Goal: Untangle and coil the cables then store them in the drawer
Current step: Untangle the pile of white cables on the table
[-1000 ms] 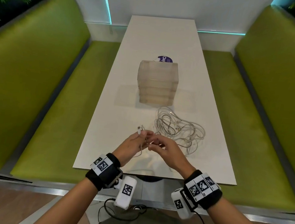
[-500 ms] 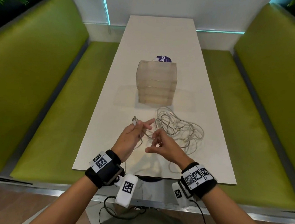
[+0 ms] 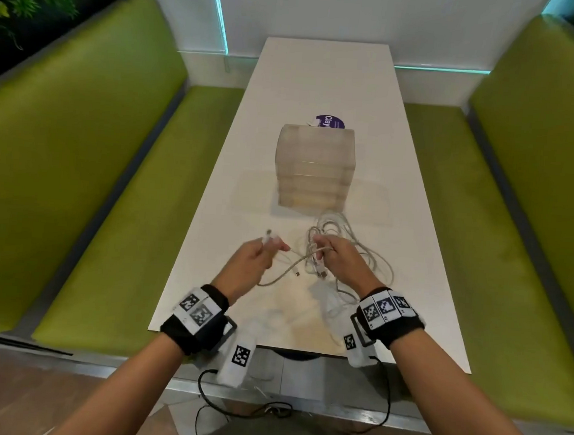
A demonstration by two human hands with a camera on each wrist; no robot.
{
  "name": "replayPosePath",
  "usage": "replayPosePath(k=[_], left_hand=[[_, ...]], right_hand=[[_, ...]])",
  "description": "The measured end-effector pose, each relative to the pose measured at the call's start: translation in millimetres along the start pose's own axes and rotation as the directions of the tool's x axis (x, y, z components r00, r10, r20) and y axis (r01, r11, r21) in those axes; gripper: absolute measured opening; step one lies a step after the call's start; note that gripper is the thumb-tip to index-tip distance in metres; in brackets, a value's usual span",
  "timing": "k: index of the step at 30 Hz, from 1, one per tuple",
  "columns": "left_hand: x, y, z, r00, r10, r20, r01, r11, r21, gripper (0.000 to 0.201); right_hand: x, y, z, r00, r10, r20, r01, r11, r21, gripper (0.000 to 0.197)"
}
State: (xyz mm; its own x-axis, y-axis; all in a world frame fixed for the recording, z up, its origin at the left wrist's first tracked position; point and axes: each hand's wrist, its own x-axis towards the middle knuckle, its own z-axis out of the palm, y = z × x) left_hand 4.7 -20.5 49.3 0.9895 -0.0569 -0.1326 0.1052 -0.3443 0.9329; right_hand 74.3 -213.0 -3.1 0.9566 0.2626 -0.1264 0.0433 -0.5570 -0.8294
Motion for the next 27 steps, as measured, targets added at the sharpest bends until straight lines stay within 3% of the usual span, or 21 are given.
replayPosePath(k=[3,5,8,11,13,16,18,22,25,27], left_hand=[[7,-11,22,0.981,-0.011,0.195,-0.044,0.961,0.273,0.036],[12,-10,34,0.977,-0.034,0.209,-0.031,0.955,0.296,0.03],[15,4,37,0.99,0.054,0.129,-0.077,0.981,0.177,0.031],[12,21,32,0.99,0.136,0.03,-0.136,0.991,0.0,0.036],[7,33,22,0.989,0.144,-0.037,-0.148,0.978,-0.147,0.038],[6,48,-3,0.971,0.16,-0.179,-0.217,0.902,-0.374,0.037],[8,51,-20,0.952,0.14,-0.271,-0.247,0.874,-0.419,0.036],[12,36,-18,0.954,0.088,-0.287,-0.163,0.954,-0.252,0.03],[18,19,7,0.98,0.072,-0.186,-0.079,0.996,-0.032,0.029],[22,11,24,0.994,0.087,-0.062,-0.082,0.994,0.067,0.034]], right_hand=[[-3,-11,3,1.0,-0.024,0.019,0.023,0.998,0.051,0.045],[-1,-12,4,1.0,-0.029,0.009,0.028,0.997,0.076,0.045],[1,-7,2,0.997,-0.073,-0.018,0.073,0.997,0.007,0.038],[0,4,3,0.99,-0.139,0.011,0.137,0.956,-0.26,0.033],[-2,16,4,0.994,-0.106,0.032,0.11,0.922,-0.372,0.035],[-5,36,0,0.997,-0.076,0.007,0.073,0.919,-0.387,0.036],[-5,39,-3,0.998,-0.061,0.011,0.061,0.933,-0.354,0.034],[-4,22,-7,0.997,-0.054,0.061,0.072,0.94,-0.335,0.033],[-6,12,-2,0.988,-0.078,0.131,0.122,0.922,-0.368,0.031],[-12,3,0,0.987,-0.051,0.149,0.089,0.963,-0.256,0.03]])
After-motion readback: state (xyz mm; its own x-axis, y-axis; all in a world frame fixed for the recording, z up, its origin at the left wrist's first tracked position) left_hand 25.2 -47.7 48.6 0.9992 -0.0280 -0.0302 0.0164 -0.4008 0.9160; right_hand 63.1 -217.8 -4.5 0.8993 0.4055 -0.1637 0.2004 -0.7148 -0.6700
